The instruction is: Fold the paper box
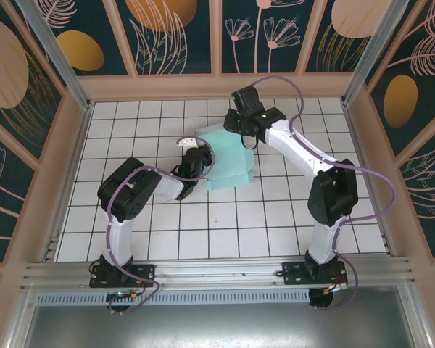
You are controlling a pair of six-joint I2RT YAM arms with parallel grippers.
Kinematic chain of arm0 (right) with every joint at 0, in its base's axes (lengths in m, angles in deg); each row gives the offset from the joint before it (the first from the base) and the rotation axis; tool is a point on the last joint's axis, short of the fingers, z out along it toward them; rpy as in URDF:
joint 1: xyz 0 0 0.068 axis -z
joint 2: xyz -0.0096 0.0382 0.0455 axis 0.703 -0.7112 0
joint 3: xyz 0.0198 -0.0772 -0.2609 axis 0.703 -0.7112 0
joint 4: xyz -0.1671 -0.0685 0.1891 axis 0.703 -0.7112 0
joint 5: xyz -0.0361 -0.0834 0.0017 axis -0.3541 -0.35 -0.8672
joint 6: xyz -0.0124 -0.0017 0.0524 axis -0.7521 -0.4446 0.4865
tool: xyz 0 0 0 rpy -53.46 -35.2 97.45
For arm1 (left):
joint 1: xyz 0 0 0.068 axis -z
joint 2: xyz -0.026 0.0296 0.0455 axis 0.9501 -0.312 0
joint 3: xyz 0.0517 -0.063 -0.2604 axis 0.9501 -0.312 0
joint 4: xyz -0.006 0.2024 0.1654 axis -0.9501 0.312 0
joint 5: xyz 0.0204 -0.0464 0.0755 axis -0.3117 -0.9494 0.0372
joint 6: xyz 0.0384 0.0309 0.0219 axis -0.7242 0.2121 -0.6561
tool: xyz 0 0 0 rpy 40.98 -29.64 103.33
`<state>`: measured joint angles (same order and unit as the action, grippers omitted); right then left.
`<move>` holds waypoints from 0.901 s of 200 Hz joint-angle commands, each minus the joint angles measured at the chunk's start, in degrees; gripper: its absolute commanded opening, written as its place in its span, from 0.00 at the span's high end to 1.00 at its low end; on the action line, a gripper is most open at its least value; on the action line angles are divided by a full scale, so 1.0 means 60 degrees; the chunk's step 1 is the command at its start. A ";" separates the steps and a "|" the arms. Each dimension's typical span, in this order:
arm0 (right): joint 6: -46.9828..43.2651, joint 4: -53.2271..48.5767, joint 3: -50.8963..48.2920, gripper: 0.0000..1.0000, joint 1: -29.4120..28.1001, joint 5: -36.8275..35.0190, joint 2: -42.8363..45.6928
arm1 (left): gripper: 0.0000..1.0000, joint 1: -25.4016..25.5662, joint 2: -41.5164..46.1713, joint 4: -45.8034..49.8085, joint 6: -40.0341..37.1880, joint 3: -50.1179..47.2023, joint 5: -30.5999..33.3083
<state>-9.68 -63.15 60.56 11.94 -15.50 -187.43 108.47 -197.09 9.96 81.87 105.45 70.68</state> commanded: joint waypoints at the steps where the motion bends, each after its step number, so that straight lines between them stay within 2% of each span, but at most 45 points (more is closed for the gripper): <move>1: 0.0223 0.0117 -0.0096 0.75 -0.0053 0.0318 -0.0113 | 1.00 0.0006 0.0203 -0.0134 -0.0080 0.0100 0.0101; 23: 0.0405 0.0358 -0.0286 0.79 0.0004 0.0685 -0.0049 | 1.00 0.0015 0.0202 -0.0131 -0.0093 0.0101 0.0132; 57: 0.0572 0.0617 -0.0578 1.00 0.0142 0.0877 0.0138 | 1.00 0.0003 0.0188 -0.0120 -0.0100 0.0082 0.0159; 79: 0.0605 0.0696 -0.0737 1.00 0.0175 0.0750 0.0315 | 1.00 0.0005 0.0202 -0.0145 -0.0109 0.0053 0.0176; 97: 0.0616 0.0804 -0.0865 0.77 0.0174 0.0718 0.0419 | 1.00 0.0003 0.0188 -0.0127 -0.0110 0.0074 0.0163; 123: 0.0564 0.1186 -0.1093 0.74 0.0175 0.0814 0.0613 | 1.00 0.0011 0.0185 -0.0104 -0.0085 0.0082 0.0109; 175: -0.0269 0.1990 -0.1854 0.49 0.0179 0.0592 0.2140 | 1.00 0.0004 0.0363 0.0120 -0.0116 -0.0025 -0.0126; 180: -0.0264 0.2110 -0.2030 0.47 0.0482 0.0611 0.2378 | 1.00 0.0001 0.0404 0.0154 -0.0146 -0.0025 -0.0172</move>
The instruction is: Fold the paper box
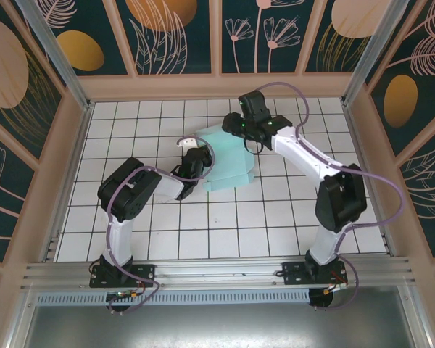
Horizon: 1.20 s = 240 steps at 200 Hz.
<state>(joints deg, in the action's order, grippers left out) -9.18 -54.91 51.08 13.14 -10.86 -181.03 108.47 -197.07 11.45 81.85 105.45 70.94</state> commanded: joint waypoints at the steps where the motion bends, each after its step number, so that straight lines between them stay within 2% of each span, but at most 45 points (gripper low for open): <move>1: -0.0355 0.0768 -0.0487 0.47 0.0300 -0.0154 0.1369 | 1.00 0.0009 0.0402 -0.0084 -0.0147 -0.0018 -0.0240; 27: -0.0292 0.1637 -0.1733 0.42 0.1177 0.0464 0.2799 | 1.00 0.0009 0.0533 0.0101 -0.0294 0.0031 -0.0624; 47: -0.0348 0.2224 -0.2729 0.42 0.2323 0.1811 0.3533 | 1.00 0.0006 0.0680 -0.0153 -0.0397 -0.0093 -0.1052; 73: -0.0586 0.2664 -0.3516 0.45 0.3713 0.3761 0.3685 | 1.00 0.0013 0.0856 -0.0528 -0.0557 -0.0208 -0.1708; 91: -0.0948 0.2696 -0.3652 0.49 0.4099 0.4647 0.3477 | 1.00 0.0006 0.0902 -0.0741 -0.0666 -0.0239 -0.2179; 125: -0.2598 0.2054 -0.3278 0.49 0.3900 0.6368 0.2824 | 1.00 0.0009 0.0884 -0.0876 -0.0699 -0.0161 -0.2775; 161: -0.4107 0.1760 -0.3424 0.47 0.3337 0.6897 0.2755 | 1.00 0.0015 0.0866 -0.0653 -0.0469 0.0000 -0.2842; 191: -0.4841 0.1288 -0.3240 0.47 0.2983 0.6799 0.2658 | 1.00 0.0007 0.0886 -0.0223 -0.0312 0.0184 -0.2799; 222: -0.5465 0.0824 -0.2969 0.47 0.2437 0.5556 0.2389 | 1.00 0.0002 0.0946 -0.0230 -0.0218 0.0200 -0.2923; 240: -0.5605 0.0652 -0.2719 0.47 0.2164 0.5354 0.2053 | 1.00 0.0009 0.0928 -0.0261 -0.0140 0.0227 -0.2982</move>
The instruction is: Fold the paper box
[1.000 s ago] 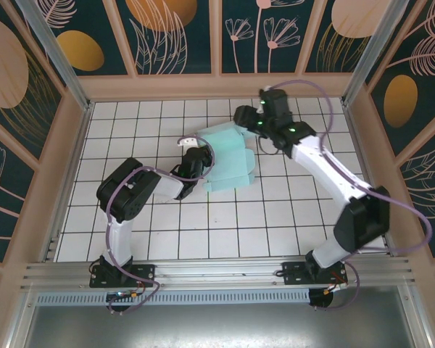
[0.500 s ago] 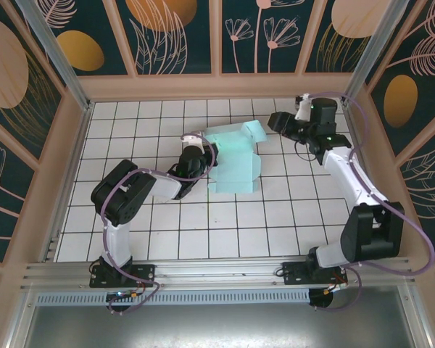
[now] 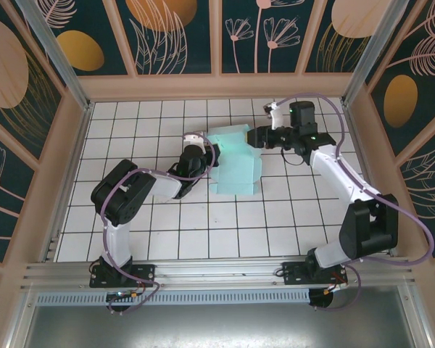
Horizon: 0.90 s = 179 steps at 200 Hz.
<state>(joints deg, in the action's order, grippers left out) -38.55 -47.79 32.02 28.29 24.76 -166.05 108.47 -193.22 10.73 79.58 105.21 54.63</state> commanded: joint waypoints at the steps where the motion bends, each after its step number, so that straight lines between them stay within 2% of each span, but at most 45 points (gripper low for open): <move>1: -0.0702 -0.0528 0.0463 0.48 -0.0368 -0.0581 -0.0456 | 1.00 0.0012 0.0281 -0.0143 0.0240 0.0273 -0.0275; 26: -0.0856 -0.0445 0.0454 0.48 -0.0684 -0.0818 -0.0462 | 1.00 0.0006 0.0217 -0.0087 0.0388 0.0358 -0.0471; 40: -0.1221 -0.0647 0.0455 0.48 -0.0900 -0.1684 -0.0455 | 1.00 0.0004 0.0178 0.0025 0.0439 0.0490 -0.0707; 65: -0.1934 -0.0445 0.0085 0.48 -0.1471 -0.4102 -0.0255 | 1.00 0.0006 0.0072 -0.0081 0.0637 0.0572 -0.1093; 82: -0.2197 -0.0096 -0.0227 0.48 -0.1671 -0.4865 -0.0093 | 1.00 0.0005 0.0034 -0.0101 0.0695 0.0571 -0.1251; 103: -0.2307 0.0056 -0.0337 0.49 -0.1717 -0.5227 -0.0037 | 1.00 0.0004 0.0029 -0.0057 0.0669 0.0571 -0.1291; 120: -0.2145 0.0281 -0.0444 0.49 -0.1687 -0.4930 0.0237 | 1.00 0.0005 0.0018 0.0014 0.0640 0.0572 -0.1337; 137: -0.1689 0.0723 -0.0693 0.47 -0.1465 -0.3890 0.0779 | 1.00 0.0005 -0.0035 0.0082 0.0618 0.0803 -0.1396; 156: -0.0893 0.1498 -0.1132 0.46 -0.0733 -0.2292 0.1554 | 1.00 0.0009 -0.0103 0.0048 0.0632 0.0847 -0.1412; 179: 0.0131 0.2519 -0.1897 0.43 0.0471 -0.1090 0.2508 | 1.00 0.0013 -0.0113 0.0019 0.0609 0.0840 -0.1502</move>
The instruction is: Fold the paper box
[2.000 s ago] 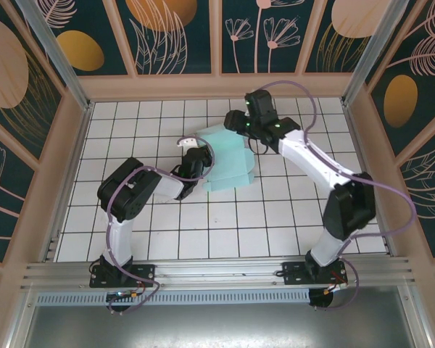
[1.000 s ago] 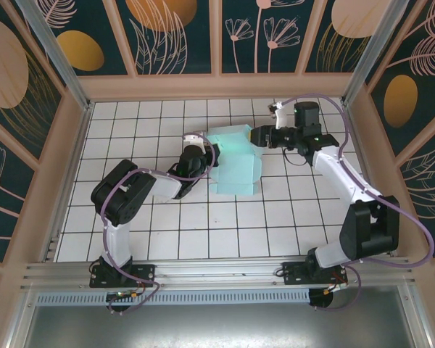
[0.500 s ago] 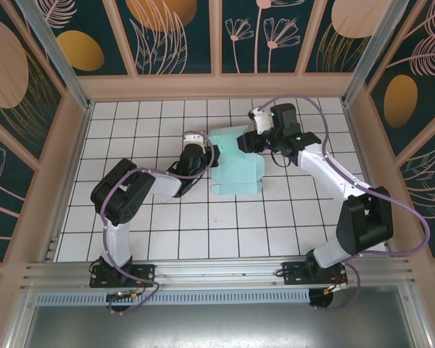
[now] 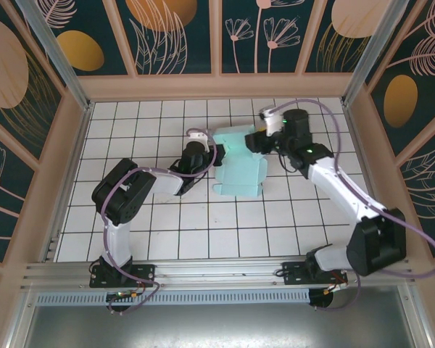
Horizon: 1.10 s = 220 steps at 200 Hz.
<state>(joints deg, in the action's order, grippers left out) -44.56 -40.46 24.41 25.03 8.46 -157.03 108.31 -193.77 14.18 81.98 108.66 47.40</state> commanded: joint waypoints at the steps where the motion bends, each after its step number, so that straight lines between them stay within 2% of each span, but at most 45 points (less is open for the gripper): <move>1: 0.1174 0.1317 -0.0662 0.42 0.1059 0.1642 0.1032 | 1.00 0.0040 -0.0018 -0.0558 0.0208 0.0262 -0.0303; 23: 0.1549 0.1423 -0.1090 0.42 0.1867 0.1935 0.1414 | 1.00 0.0034 0.0001 -0.0615 0.0166 0.0248 -0.0368; 45: 0.1698 0.1226 -0.1195 0.46 0.2238 0.1991 0.1354 | 1.00 0.0036 0.0030 -0.0665 0.0189 0.0248 -0.0455; 64: 0.1375 0.0739 -0.0959 0.50 0.2195 0.2145 0.0974 | 1.00 0.0034 -0.0010 -0.0720 0.0230 0.0250 -0.0501; 80: 0.0773 0.0269 -0.0730 0.52 0.1740 0.2143 0.0664 | 1.00 0.0030 -0.0027 -0.0706 0.0248 0.0280 -0.0514; 110: -0.0049 -0.0202 -0.0487 0.57 0.0647 0.0941 0.0258 | 1.00 0.0032 -0.0028 -0.0663 0.0275 0.0325 -0.0531; 149: -0.0296 -0.0394 -0.0178 0.60 0.0052 -0.0272 -0.0315 | 1.00 0.0039 0.0031 -0.0632 0.0240 0.0274 -0.0507; 220: -0.0891 -0.0231 0.0008 0.64 -0.1222 -0.3548 -0.0752 | 1.00 0.0039 -0.0013 -0.0673 0.0277 0.0259 -0.0502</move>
<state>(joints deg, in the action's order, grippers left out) -47.71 -41.97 22.90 20.20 -3.87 -159.85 108.09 -193.79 13.18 83.03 109.21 46.09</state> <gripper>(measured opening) 0.362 0.046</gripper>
